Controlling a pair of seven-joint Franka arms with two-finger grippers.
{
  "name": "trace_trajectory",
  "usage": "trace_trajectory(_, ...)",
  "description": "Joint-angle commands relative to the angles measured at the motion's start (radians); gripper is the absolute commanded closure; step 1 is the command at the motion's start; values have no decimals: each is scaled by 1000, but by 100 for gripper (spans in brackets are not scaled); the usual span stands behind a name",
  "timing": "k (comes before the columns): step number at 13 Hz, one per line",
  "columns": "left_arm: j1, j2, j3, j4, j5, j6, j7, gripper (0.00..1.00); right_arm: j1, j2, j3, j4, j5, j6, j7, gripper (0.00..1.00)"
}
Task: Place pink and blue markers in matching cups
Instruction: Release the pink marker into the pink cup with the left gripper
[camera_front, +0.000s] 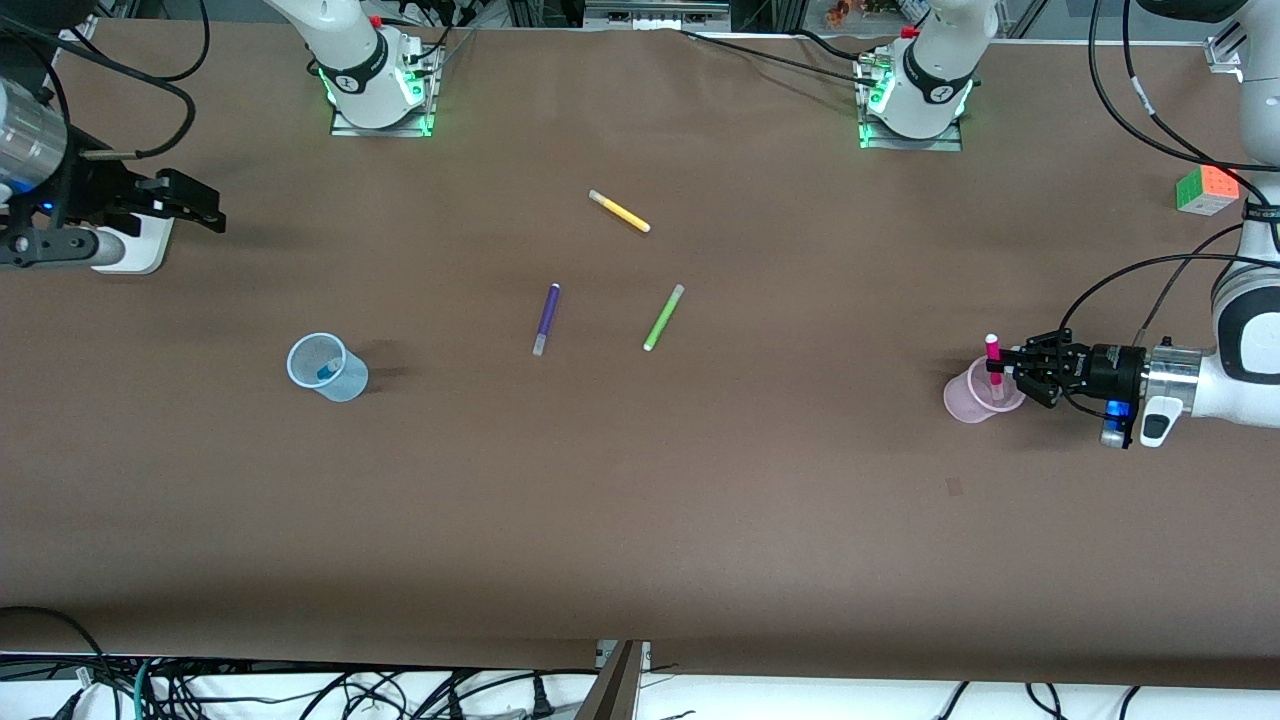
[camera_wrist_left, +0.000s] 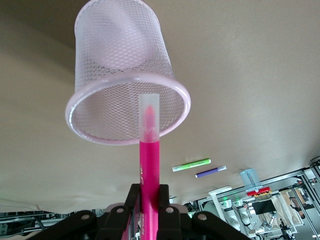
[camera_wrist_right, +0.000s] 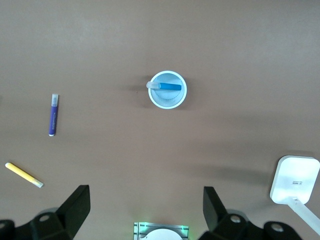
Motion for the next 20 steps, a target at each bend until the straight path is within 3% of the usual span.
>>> trace_trajectory(1,12,19,-4,26,-24,-7,27,76,-6,3,-8,17,-18,-2,7,0)
trace_trajectory(2,11,19,-4,24,-26,-5,27,27,-6,4,-8,17,-21,-1,10,0)
trace_trajectory(3,11,19,-4,26,-24,-5,30,0,-8,6,-10,19,-19,-1,10,0)
trace_trajectory(8,7,5,-7,68,-7,-19,22,0,-8,12,-10,20,-19,-4,18,0)
trace_trajectory(10,-7,-50,-10,90,8,-55,-30,0,-9,18,-8,31,-21,-4,18,0)
trace_trajectory(18,-181,-435,-36,124,342,-158,-95,0,-8,21,-8,39,-22,-4,18,0)
trace_trajectory(20,-257,-505,-79,125,489,-160,-84,0,-5,21,-8,39,-22,-4,20,0)
